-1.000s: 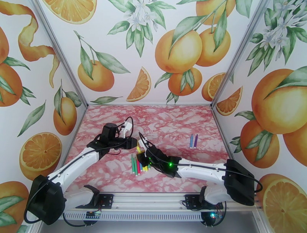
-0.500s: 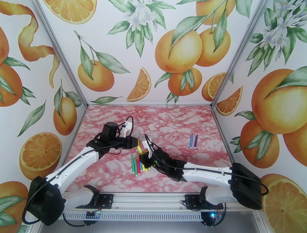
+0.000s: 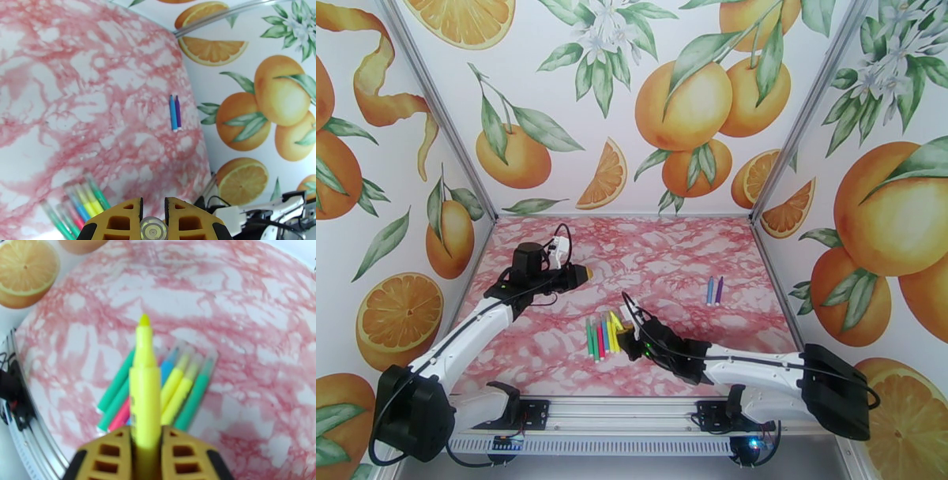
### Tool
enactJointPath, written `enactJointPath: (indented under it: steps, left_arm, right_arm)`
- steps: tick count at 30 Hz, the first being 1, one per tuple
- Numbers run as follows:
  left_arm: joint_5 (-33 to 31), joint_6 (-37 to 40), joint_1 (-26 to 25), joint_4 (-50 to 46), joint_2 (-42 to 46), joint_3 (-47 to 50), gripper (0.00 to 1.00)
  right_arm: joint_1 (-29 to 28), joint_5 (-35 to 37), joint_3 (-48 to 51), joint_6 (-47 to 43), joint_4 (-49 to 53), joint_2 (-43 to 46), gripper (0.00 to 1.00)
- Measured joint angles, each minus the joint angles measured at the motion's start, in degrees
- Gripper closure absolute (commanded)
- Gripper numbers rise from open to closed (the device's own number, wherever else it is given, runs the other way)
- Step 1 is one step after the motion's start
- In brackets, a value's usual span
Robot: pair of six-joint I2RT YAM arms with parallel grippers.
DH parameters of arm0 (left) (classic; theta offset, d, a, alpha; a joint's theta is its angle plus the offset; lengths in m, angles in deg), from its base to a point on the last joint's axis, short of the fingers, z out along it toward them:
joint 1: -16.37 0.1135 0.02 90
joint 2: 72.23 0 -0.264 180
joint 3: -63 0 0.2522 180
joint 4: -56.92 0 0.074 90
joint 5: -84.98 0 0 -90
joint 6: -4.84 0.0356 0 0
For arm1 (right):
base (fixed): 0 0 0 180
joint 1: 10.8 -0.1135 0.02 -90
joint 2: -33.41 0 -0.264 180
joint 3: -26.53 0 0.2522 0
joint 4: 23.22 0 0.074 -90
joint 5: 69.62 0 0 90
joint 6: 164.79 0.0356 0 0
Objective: Open the pen caps
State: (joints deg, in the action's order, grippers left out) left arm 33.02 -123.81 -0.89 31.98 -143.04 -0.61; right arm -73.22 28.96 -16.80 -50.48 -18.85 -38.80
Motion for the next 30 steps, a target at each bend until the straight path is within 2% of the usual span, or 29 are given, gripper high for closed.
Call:
enactJointPath:
  steps: [5,9,13,22,30]
  left_arm:
    - [-0.2,0.2,0.04,0.02,-0.48,-0.22,1.0]
    - [-3.43,4.0,0.04,-5.03,-1.33,-2.23,1.0]
    - [-9.35,9.07,0.22,-11.41,-2.03,-4.44,1.0]
    - [-19.45,16.55,1.7,-19.47,-7.74,-6.19,1.0]
    - [-25.49,20.68,4.37,-22.36,-13.79,-9.03,1.0]
  right_arm:
    - [0.02,2.12,0.0,0.02,1.11,1.64,1.0]
    - [1.75,5.05,-0.07,0.04,4.79,4.13,1.0]
    - [8.41,6.25,-0.7,0.22,10.23,6.64,1.0]
    - [25.16,6.38,-3.89,0.0,21.11,10.54,1.0]
    - [38.82,3.54,-5.46,-0.37,25.83,7.3,1.0]
